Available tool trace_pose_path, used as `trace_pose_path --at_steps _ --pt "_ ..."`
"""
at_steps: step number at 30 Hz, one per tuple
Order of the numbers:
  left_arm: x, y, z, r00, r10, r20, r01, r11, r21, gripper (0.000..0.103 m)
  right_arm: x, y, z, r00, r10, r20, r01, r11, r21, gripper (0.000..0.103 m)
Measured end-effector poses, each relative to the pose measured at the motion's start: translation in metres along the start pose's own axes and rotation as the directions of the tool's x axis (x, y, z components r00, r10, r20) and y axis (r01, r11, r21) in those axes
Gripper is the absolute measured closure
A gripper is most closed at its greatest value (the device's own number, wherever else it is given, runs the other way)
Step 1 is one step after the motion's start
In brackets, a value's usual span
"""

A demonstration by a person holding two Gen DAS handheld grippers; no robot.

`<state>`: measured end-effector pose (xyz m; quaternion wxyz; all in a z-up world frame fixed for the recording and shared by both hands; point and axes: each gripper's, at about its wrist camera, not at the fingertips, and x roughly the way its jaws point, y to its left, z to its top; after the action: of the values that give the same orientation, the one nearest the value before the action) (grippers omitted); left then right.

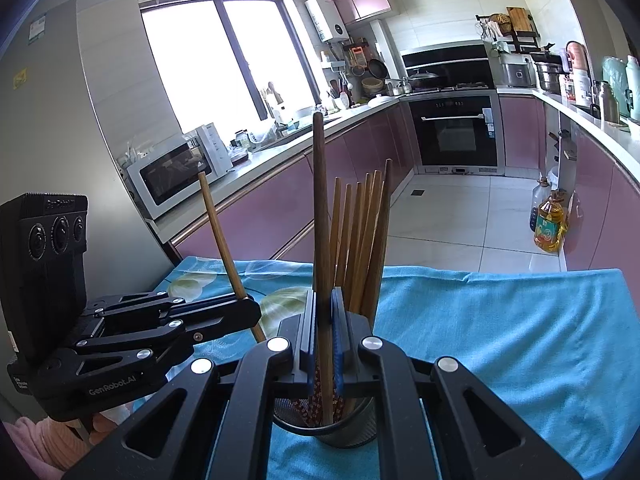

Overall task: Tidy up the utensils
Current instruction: 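Lower the chopsticks into the mesh cup and open both tools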

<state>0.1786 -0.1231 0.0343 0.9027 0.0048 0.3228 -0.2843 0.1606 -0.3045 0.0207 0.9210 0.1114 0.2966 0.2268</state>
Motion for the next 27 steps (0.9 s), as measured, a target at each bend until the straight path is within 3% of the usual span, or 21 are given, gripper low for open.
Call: trace_pose_path --at_steps 27 --pt "0.019 0.003 0.012 0.999 0.004 -0.033 -0.004 1.0 -0.016 0.095 0.015 -0.009 0.005 1.0 0.002 -0.021 -0.001 0.999 0.042 0.097"
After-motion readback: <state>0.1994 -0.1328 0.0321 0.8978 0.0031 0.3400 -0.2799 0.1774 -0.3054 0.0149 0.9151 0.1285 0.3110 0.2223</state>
